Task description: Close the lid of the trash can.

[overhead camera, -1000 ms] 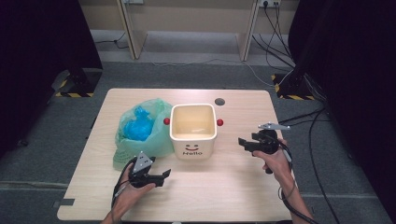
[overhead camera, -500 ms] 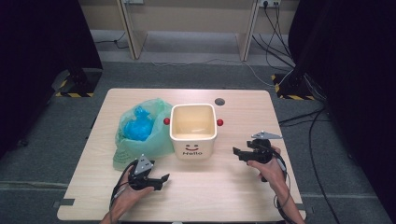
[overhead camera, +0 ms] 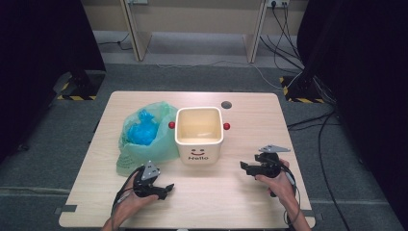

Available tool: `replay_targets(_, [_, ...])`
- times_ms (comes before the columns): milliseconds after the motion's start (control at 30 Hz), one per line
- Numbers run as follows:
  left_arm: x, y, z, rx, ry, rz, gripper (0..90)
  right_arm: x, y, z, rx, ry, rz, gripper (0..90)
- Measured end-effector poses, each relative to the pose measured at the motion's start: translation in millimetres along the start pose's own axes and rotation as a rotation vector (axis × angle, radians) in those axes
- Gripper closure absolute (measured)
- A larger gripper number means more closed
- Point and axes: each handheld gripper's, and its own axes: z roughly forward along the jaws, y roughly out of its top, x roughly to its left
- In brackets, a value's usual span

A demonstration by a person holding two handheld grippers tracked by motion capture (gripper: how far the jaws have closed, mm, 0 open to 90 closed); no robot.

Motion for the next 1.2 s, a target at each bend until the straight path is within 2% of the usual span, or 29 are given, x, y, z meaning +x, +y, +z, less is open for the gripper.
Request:
replay_targets(500, [0.0,-1.1,-1.2,0.0,0.0,-0.001,14.4,4.3,-10.7,-8.0,0.008,-0.015,-0.002,24.7])
replay_targets(1200, [0.1,-1.2,-1.1,-0.002,-0.003,-0.001,14.3,10.2,-34.6,-20.8,0.019,-0.017,0.003,21.6])
